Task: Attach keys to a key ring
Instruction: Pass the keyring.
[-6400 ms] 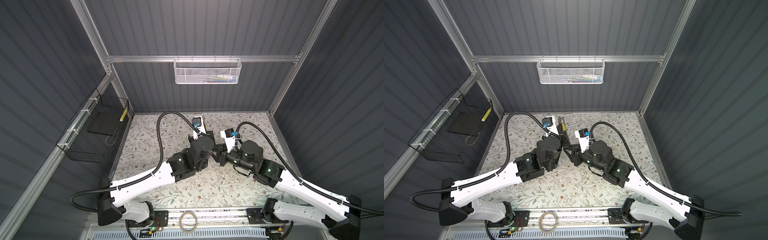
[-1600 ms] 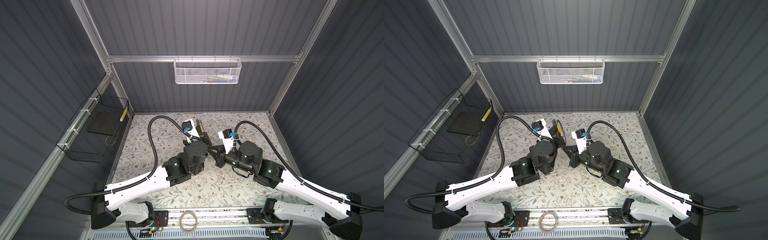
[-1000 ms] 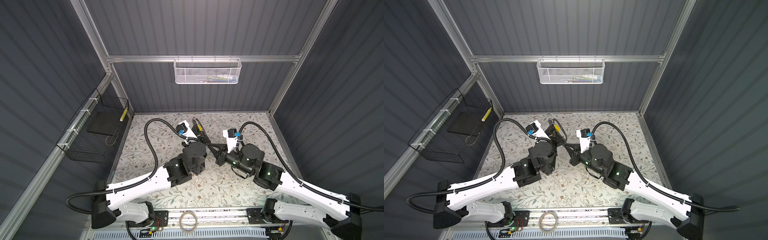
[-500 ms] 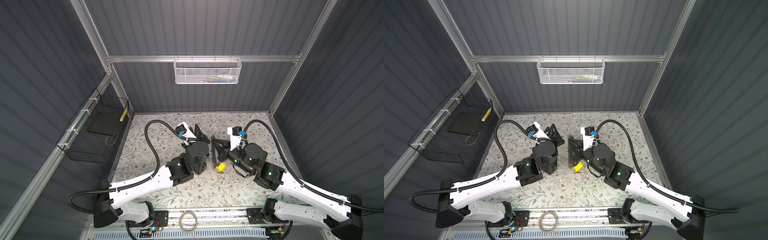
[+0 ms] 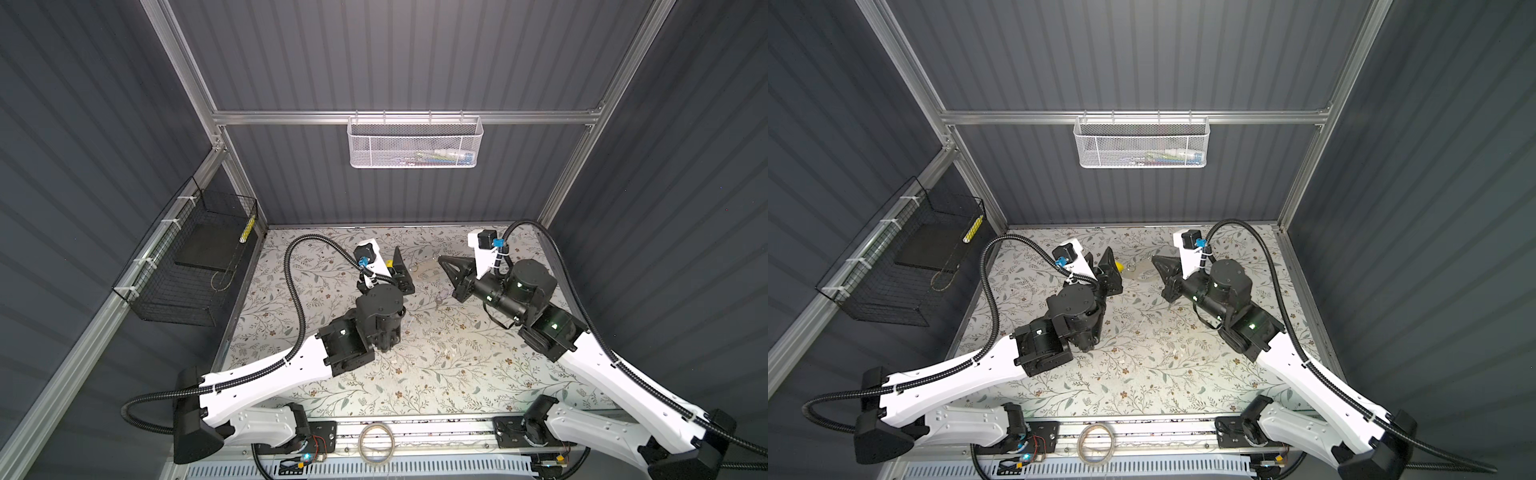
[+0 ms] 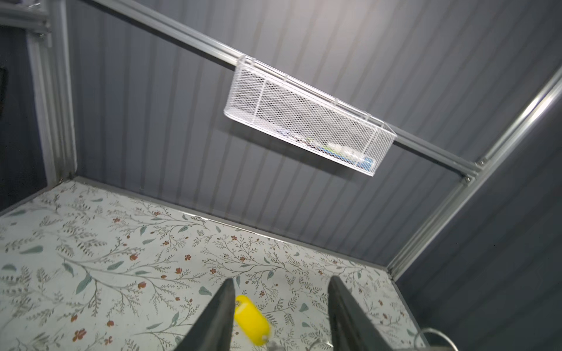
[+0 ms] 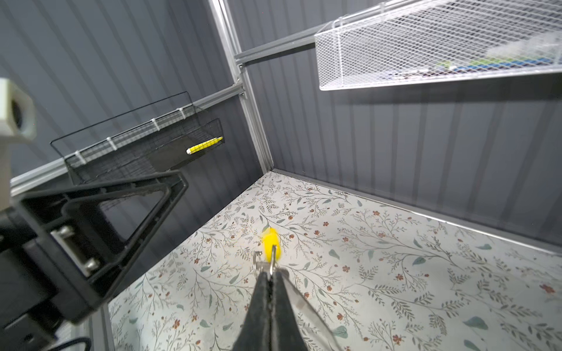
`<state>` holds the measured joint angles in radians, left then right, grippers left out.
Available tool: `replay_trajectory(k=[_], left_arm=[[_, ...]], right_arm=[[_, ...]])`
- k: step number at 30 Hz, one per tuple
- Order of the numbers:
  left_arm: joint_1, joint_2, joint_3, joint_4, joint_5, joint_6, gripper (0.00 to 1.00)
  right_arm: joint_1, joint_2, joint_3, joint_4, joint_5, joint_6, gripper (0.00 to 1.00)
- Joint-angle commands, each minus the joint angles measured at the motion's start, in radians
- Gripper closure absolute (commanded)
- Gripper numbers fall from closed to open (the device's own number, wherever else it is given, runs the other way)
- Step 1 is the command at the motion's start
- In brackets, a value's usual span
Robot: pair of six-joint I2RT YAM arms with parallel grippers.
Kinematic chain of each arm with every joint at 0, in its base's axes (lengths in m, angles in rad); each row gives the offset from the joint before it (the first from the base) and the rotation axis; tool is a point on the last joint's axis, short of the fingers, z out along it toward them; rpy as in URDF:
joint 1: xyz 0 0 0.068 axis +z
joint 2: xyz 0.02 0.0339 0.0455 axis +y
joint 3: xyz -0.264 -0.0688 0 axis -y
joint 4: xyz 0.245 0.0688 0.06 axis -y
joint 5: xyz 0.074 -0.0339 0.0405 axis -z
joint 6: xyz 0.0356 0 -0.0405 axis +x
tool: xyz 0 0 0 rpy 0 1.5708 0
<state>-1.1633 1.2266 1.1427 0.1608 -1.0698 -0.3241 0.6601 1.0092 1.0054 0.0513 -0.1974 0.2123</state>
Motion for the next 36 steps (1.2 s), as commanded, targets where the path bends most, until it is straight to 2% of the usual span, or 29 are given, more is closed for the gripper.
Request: replay_trajectory(k=[1, 4, 7, 12, 17, 21, 28, 33, 36], left_arm=[[0.043, -0.028, 0.056, -0.108, 0.258, 0.180, 0.49], [0.121, -0.055, 0.093, -0.207, 0.510, 0.213, 0.49], [0.179, -0.089, 0.111, -0.275, 0.689, 0.258, 0.48], [0.195, -0.140, 0.120, -0.341, 0.914, 0.361, 0.46], [0.197, -0.123, 0.169, -0.441, 1.120, 0.421, 0.46], [0.199, -0.124, 0.179, -0.468, 1.171, 0.439, 0.46], [0.225, -0.157, 0.176, -0.477, 1.189, 0.470, 0.46], [0.279, -0.142, 0.214, -0.519, 1.279, 0.473, 0.47], [0.336, -0.131, 0.233, -0.520, 1.378, 0.460, 0.49]], right_arm=[[-0.045, 0.007, 0.064, -0.049, -0.249, -0.121, 1.00], [-0.072, 0.017, 0.095, -0.087, -0.345, -0.168, 1.00], [-0.091, 0.028, 0.124, -0.126, -0.404, -0.197, 1.00], [-0.103, 0.038, 0.154, -0.171, -0.456, -0.227, 1.00], [-0.111, 0.045, 0.170, -0.182, -0.501, -0.229, 1.00], [-0.117, 0.043, 0.177, -0.183, -0.530, -0.225, 1.00], [-0.121, 0.045, 0.195, -0.207, -0.588, -0.227, 1.00], [-0.121, 0.048, 0.211, -0.229, -0.629, -0.233, 1.00], [-0.121, 0.051, 0.221, -0.242, -0.641, -0.235, 1.00]])
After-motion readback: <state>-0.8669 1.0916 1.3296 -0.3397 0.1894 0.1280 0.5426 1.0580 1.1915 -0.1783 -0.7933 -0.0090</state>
